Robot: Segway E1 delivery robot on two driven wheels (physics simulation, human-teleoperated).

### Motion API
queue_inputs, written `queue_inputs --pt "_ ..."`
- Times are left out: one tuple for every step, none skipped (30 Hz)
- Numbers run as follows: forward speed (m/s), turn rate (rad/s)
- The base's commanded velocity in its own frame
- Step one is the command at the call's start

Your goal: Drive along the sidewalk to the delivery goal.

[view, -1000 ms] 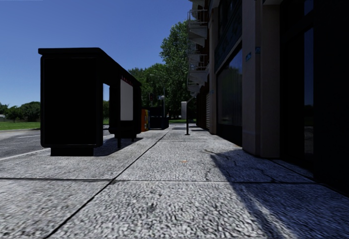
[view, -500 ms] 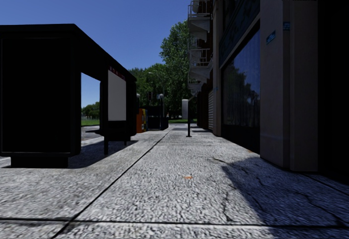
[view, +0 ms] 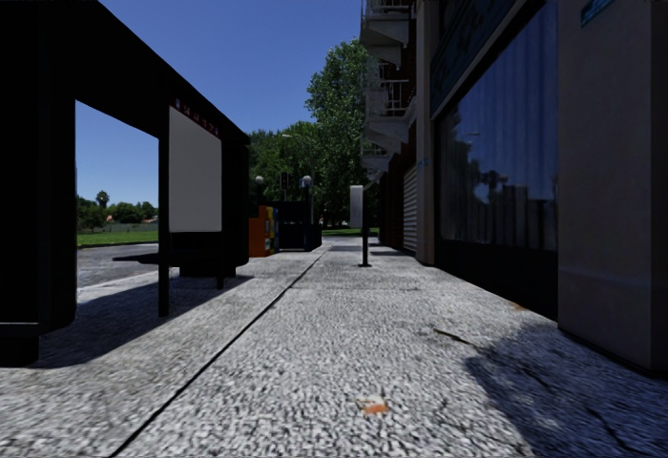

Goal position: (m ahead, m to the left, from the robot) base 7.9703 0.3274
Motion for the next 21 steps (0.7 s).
queue_inputs --pt "1.99 0.00" --pt "1.99 0.00" --pt "1.99 0.00" --pt "1.99 0.00" --pt "1.99 0.00" --pt "1.99 0.00" --pt "1.99 0.00" --pt "2.00 0.00" --pt "2.00 0.00" --pt "2.00 0.00" --pt "2.00 0.00" --pt "2.00 0.00" --pt "2.00 0.00" --pt "2.00 0.00" --pt "2.00 0.00" --pt "2.00 0.00" --pt "2.00 0.00" --pt "2.00 0.00" --pt "2.00 0.00" --pt "2.00 0.00" --pt "2.00 0.00"
